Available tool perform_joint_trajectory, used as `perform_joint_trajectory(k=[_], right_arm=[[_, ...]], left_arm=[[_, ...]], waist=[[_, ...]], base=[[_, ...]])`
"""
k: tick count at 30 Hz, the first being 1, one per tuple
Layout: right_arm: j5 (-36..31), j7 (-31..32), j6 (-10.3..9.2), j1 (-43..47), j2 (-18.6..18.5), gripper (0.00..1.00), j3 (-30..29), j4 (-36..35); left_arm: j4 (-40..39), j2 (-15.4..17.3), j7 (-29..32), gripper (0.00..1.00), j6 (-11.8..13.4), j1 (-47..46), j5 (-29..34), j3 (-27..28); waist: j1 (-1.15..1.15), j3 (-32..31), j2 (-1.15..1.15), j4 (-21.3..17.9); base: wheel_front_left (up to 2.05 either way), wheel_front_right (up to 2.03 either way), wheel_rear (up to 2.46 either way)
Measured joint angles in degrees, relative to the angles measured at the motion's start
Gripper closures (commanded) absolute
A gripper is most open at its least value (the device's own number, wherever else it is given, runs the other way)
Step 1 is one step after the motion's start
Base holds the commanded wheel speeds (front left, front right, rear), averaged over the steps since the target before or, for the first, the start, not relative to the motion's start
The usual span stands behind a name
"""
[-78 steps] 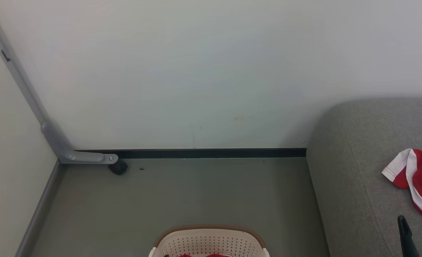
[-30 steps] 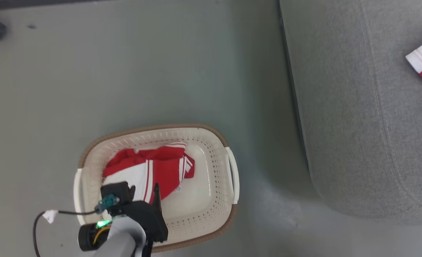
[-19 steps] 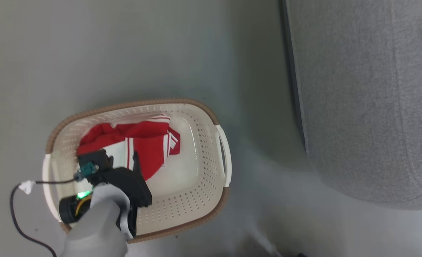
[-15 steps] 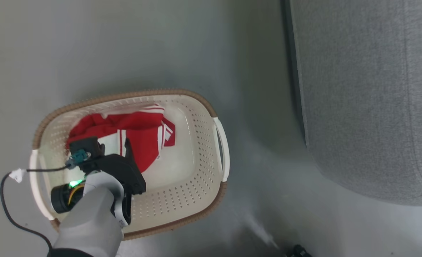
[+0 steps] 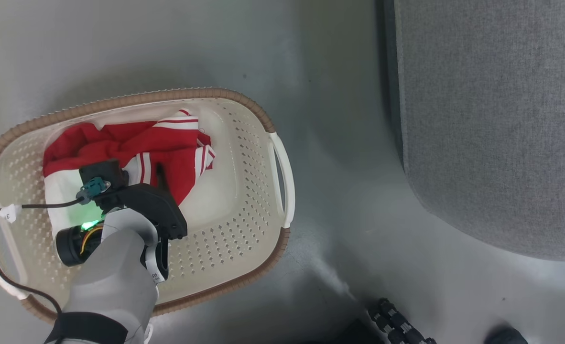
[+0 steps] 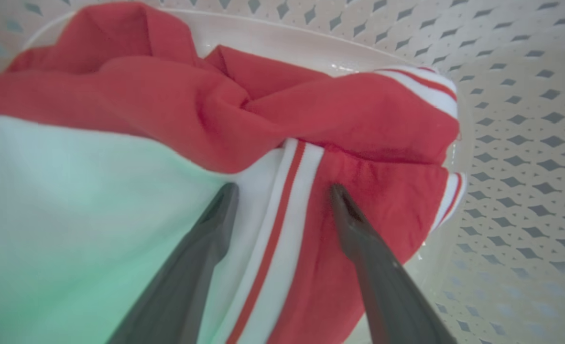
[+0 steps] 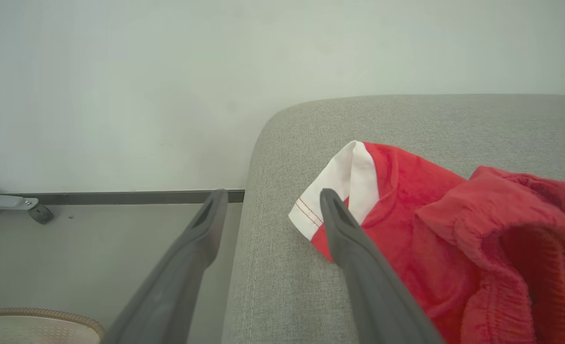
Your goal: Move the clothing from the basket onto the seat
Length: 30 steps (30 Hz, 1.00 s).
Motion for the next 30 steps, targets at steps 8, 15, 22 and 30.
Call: perform_joint_trajectory(k=[8, 15, 22, 30], right_arm=[[0.00, 0.00, 0.00, -1.66, -0.35, 0.00, 1.57, 0.48], [0.00, 0.00, 0.00, -3.11, -0.42, 0.00, 2.67, 1.41], [-0.08, 0.00, 0.00, -3.82, -0.55, 0.00, 3.36, 2.02], [-0.53, 0.00, 0.00, -3.81, -0.90, 0.00, 4.15, 2.80]], left_arm=[[-0.09, 0.11, -0.02, 1.00, 0.00, -0.01, -0.51, -1.03], [-0.05, 0.16, -0.21, 1.00, 0.00, 0.03, -2.54, -1.26], [-0.08, 0.13, -0.20, 1.00, 0.00, 1.25, -4.15, -1.25], [-0.49, 0.12, -0.20, 1.00, 0.00, 4.44, -7.45, -0.99]], waist=[[-0.01, 1.34, -0.01, -1.42], [-0.01, 1.37, -0.01, -2.15], [-0.01, 0.23, -0.01, -2.10], [-0.01, -2.39, -0.01, -1.27]], base=[[0.00, 0.00, 0.00], [0.00, 0.00, 0.00], [0.00, 0.00, 0.00], [0.00, 0.00, 0.00]])
